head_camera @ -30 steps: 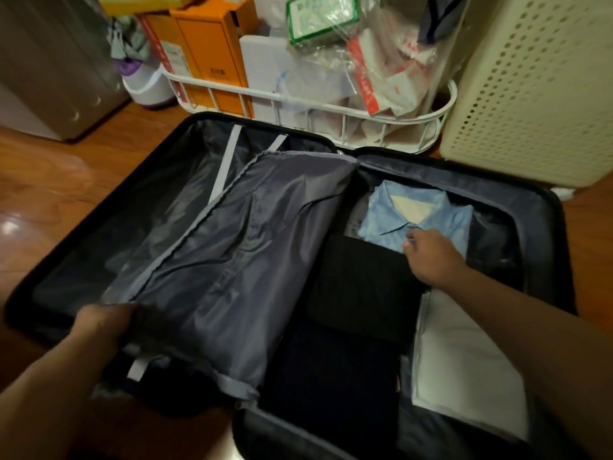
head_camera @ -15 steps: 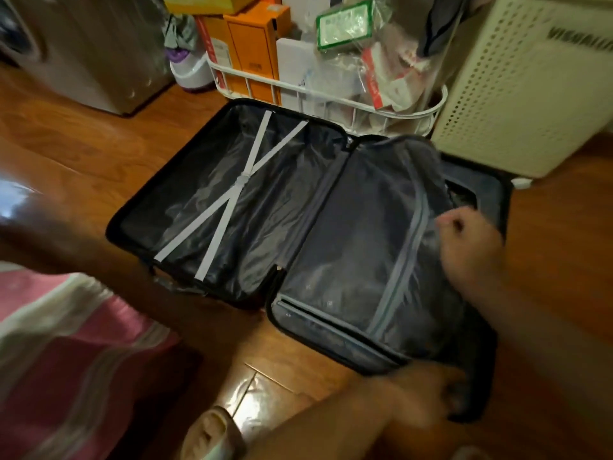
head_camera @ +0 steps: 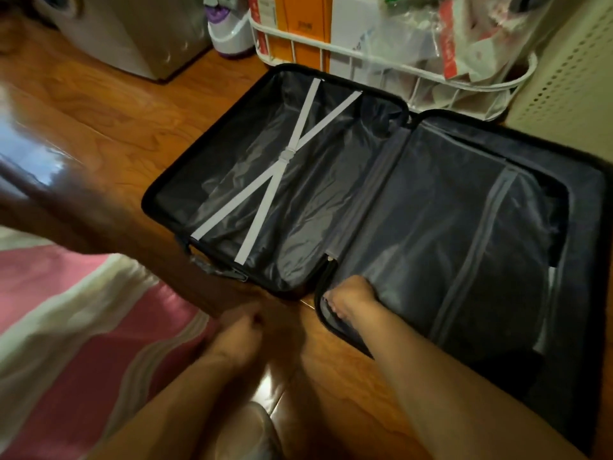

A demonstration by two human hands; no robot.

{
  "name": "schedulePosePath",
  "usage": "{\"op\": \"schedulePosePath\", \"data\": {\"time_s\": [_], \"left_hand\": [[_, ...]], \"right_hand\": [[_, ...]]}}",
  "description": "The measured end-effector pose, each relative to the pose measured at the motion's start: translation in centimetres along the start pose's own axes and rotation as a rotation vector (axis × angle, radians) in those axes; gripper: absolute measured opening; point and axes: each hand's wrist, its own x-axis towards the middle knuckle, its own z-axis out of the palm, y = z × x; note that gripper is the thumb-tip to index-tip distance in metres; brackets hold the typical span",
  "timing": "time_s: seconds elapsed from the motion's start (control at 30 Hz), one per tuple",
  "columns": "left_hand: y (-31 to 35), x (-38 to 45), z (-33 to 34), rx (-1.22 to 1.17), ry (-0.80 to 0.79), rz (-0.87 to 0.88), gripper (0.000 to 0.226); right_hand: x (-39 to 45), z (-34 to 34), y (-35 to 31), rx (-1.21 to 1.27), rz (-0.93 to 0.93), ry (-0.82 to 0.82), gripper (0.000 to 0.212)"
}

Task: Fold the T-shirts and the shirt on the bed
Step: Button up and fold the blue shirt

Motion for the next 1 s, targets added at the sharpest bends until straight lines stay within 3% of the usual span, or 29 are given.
{"op": "schedulePosePath", "data": {"time_s": [0.1,0.17,0.27,0.37,0.4,0.53,0.6,0.7,0.77,0.9,1.0], "left_hand": [[1.8,0.5,1.6,-0.182,0.02,-0.054,0.034],[3.8,1.2,2.3,-0.371,-0.013,-0.088,0.031],[6.1,2.5,4.2,-0.413,-0.055,-0.021,0.04],[8.3,3.3,4.4,-0.217,0.175,-0.033,0.018],[8.7,3.6,4.5,-0.162,0.222,0.008,0.021],[9.5,3.3,5.2,0.417,-0.022,0.211,0.05],[9.4,2.9,5.9,0.599,0.015,0.233,0.051],[11.2,2.8,7.3,0.694,0.154,0.306,0.042],[13.2,3.6,9.0,0.738,0.178,0.392,0.046],[20.1,6.2,11.2,0.735,0.09,0.472,0.061],[24.7,10.9,10.6,0.575,0.235,0.372,0.072]], "right_hand": [[0.7,0.6,-0.1,0.114,0.079,-0.051,0.013],[0.5,1.1,-0.7,-0.085,0.07,0.053,0.03],[-1.3,0.4,-1.7,-0.545,-0.105,0.2,0.03],[-3.1,-0.1,-2.3,-0.947,-0.409,0.294,0.028],[-3.6,-0.4,-2.1,-1.021,-0.46,0.282,0.03],[-4.5,-6.4,2.4,-0.939,-0.249,0.115,0.03],[-5.9,-11.7,8.9,-0.934,-0.142,0.008,0.019],[-9.2,-18.9,19.4,-1.092,0.021,-0.014,0.027],[-10.4,-22.4,23.2,-1.177,0.043,0.056,0.012],[-5.8,-28.9,22.4,-1.358,-0.09,0.203,0.013],[0.7,-35.5,18.7,-1.501,-0.156,0.357,0.013]]}}
